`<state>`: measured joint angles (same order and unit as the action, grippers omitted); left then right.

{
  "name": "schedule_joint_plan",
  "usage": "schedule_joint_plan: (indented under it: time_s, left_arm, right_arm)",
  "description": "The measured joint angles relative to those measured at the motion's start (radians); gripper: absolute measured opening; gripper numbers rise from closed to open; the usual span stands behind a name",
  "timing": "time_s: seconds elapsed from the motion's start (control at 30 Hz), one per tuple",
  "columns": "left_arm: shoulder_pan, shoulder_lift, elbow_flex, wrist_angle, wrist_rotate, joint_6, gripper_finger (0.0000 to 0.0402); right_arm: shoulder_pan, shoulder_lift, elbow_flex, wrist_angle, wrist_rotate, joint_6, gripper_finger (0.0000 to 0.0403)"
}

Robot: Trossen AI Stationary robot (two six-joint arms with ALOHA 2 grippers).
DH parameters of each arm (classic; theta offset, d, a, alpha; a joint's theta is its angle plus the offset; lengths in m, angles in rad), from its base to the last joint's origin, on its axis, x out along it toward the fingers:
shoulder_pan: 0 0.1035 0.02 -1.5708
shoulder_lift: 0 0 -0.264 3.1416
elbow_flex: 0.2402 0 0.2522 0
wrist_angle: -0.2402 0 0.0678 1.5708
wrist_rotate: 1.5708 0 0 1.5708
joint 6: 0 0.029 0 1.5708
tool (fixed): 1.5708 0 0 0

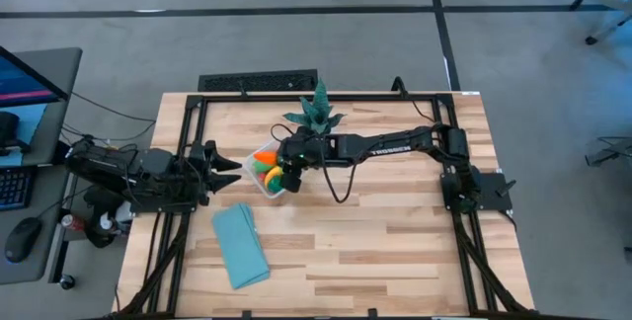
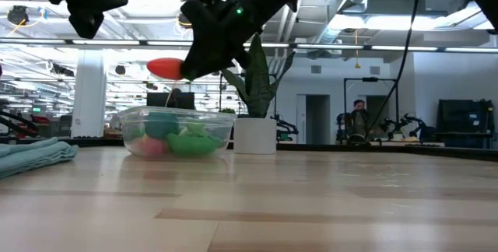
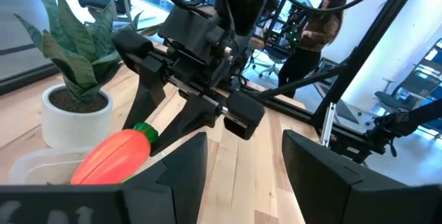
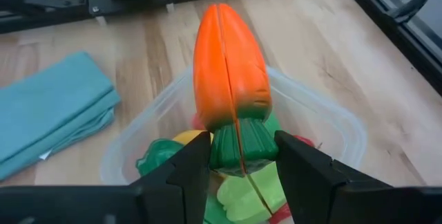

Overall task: Pick and placing Produce into tupperware
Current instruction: Put the orange carrot into the transparent container

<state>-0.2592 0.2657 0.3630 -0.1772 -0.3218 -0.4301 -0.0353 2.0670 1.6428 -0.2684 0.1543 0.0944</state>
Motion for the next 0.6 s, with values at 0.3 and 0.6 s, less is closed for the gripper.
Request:
schedule_joint_plan:
  time_s: [0.3,0.6]
  left_arm:
    - [0.000,0.000,0.000,0.000,-0.008,0.005,0.0178]
    - [0.000,0.000,0.000,0.001,-0.025,0.016,0.0178]
  right_arm:
    - [0.000,0.001,0.000,0.025,0.001,-0.015,0.0143]
    - [0.001,0.063,-0.001,0.091,0.004,0.035,0.0147]
